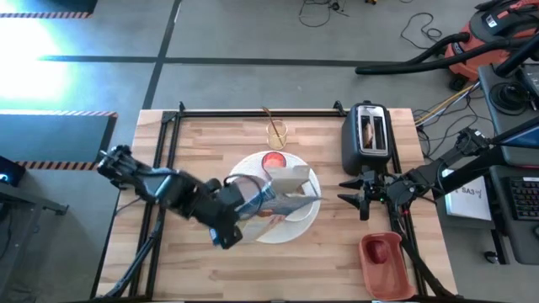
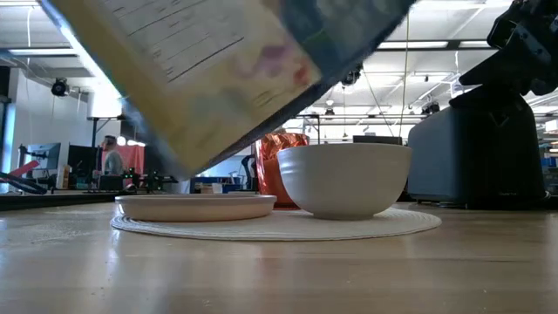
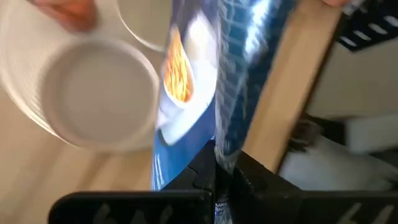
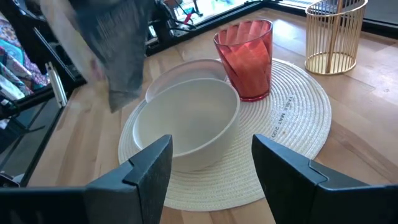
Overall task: Arrange a breakfast setting
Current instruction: Pour the cereal from the cereal box into the white bowl
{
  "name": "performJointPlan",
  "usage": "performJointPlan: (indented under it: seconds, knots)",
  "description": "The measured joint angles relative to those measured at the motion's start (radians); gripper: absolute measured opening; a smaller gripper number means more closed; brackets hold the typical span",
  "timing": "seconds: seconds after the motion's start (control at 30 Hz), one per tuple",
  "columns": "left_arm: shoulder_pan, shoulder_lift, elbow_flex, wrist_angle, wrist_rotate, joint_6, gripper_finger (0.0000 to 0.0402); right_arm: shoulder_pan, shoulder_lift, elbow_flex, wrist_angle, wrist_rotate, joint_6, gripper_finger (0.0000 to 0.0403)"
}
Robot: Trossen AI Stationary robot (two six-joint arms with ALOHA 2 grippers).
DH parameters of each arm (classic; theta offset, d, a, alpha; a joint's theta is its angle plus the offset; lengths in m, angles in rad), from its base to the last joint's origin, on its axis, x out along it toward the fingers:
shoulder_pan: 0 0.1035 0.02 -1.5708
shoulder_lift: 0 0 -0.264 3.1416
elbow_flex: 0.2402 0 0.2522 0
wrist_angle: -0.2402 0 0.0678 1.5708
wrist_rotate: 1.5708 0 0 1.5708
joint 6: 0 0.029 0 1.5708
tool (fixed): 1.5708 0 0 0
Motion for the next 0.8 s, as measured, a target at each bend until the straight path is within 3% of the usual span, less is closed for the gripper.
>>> performJointPlan:
  seconds: [0.13,0.23,0.6,0.8]
  knots:
    - [-0.074,0.008,-0.030,0.014,-0.187,0.000,0.0000,0.000,0.000,0.000,0.000,0.000,0.000,0.0210]
    - [-0.104,0.010,-0.072,0.050,-0.250,-0.001,0.0000,0.000,0.000,0.000,0.000,0.000,0.000,0.0210]
    - [-0.138,0.009,-0.181,0.178,-0.279,-0.003,0.0000,0.000,0.000,0.000,0.000,0.000,0.000,0.0210]
    - [-0.164,0.005,-0.214,0.195,-0.271,-0.077,0.0000,0.000,0.000,0.000,0.000,0.000,0.000,0.0210]
